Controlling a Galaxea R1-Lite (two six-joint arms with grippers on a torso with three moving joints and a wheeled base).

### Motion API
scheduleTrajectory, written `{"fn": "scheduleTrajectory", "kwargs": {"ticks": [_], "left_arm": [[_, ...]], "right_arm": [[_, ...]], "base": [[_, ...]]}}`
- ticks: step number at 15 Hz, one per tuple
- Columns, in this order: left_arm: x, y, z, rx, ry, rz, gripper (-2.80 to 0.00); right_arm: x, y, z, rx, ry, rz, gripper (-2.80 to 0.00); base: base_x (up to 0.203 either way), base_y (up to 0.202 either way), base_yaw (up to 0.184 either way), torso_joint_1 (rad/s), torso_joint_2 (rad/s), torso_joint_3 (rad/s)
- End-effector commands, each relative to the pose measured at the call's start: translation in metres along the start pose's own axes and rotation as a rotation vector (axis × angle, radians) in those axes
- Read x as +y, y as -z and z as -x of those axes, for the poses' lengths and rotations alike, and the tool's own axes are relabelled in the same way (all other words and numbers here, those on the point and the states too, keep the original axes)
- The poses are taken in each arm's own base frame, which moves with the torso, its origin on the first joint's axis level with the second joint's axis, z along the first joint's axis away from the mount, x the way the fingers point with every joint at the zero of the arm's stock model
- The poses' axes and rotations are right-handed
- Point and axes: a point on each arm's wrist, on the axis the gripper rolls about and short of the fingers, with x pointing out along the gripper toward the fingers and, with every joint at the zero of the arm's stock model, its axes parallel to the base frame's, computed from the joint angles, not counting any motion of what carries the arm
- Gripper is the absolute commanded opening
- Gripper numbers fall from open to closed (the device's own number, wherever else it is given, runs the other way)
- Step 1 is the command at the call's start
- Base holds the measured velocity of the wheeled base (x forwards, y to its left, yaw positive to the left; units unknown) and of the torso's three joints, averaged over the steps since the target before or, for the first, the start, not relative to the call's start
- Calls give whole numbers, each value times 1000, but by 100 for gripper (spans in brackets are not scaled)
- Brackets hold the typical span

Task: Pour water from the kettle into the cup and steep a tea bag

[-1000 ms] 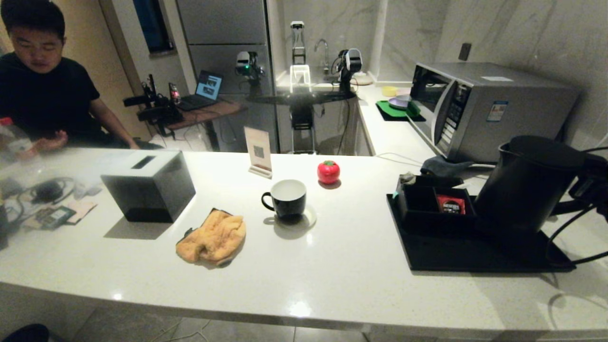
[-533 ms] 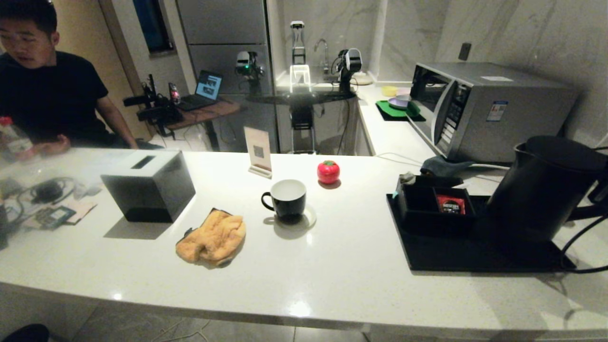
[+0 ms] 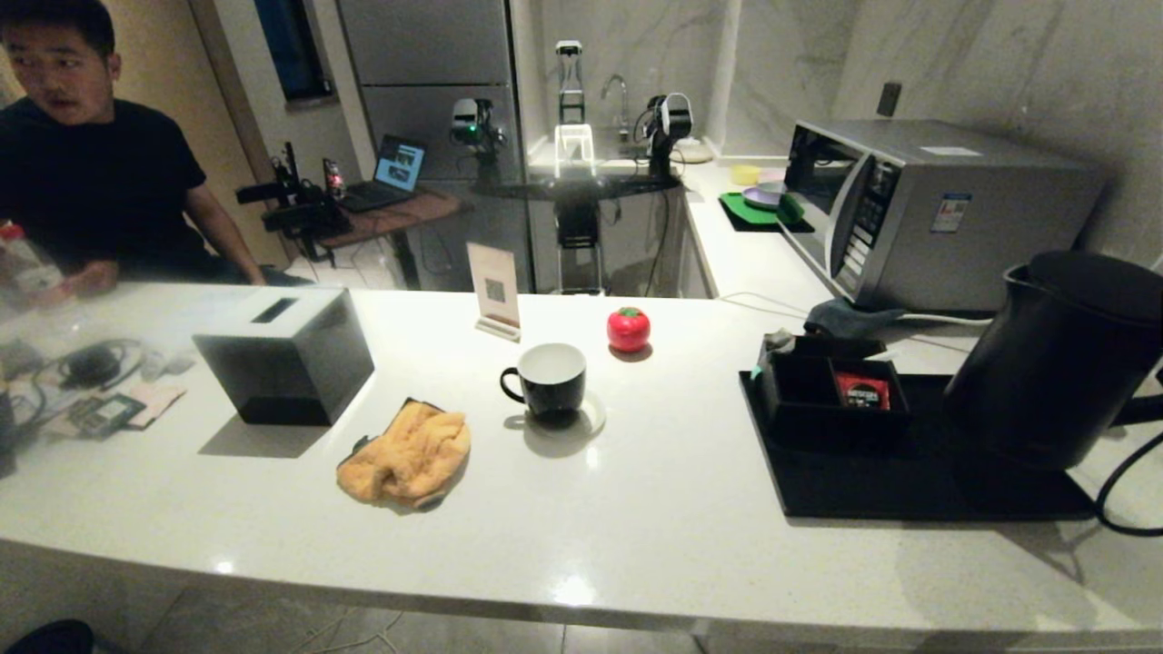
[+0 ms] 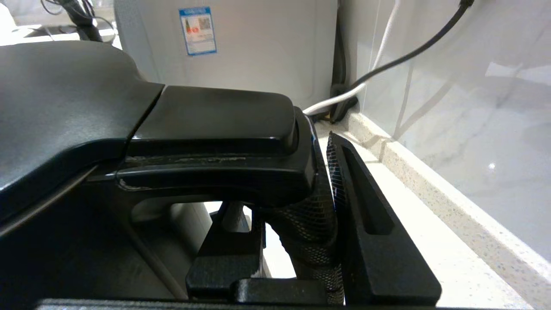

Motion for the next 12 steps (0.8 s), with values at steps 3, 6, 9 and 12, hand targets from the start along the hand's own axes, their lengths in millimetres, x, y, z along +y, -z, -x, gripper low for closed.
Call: {"fn": "scheduleTrajectory", "kwargs": {"ticks": [3, 6, 9, 12], "left_arm": [[0, 0, 0, 0, 0, 0, -280], [0, 0, 0, 1, 0, 0, -280], [0, 0, 0, 0, 0, 0, -280], [0, 0, 0, 2, 0, 0, -280]], "right_arm": [[4, -14, 13, -42, -21, 2, -280], [7, -18, 19, -44, -93, 4, -280], [14, -17, 20, -41, -136, 0, -280], [29, -19, 22, -46, -196, -11, -280]], "base": [[0, 0, 0, 0, 0, 0], [0, 0, 0, 0, 0, 0], [0, 0, 0, 0, 0, 0], [0, 0, 0, 0, 0, 0]]}}
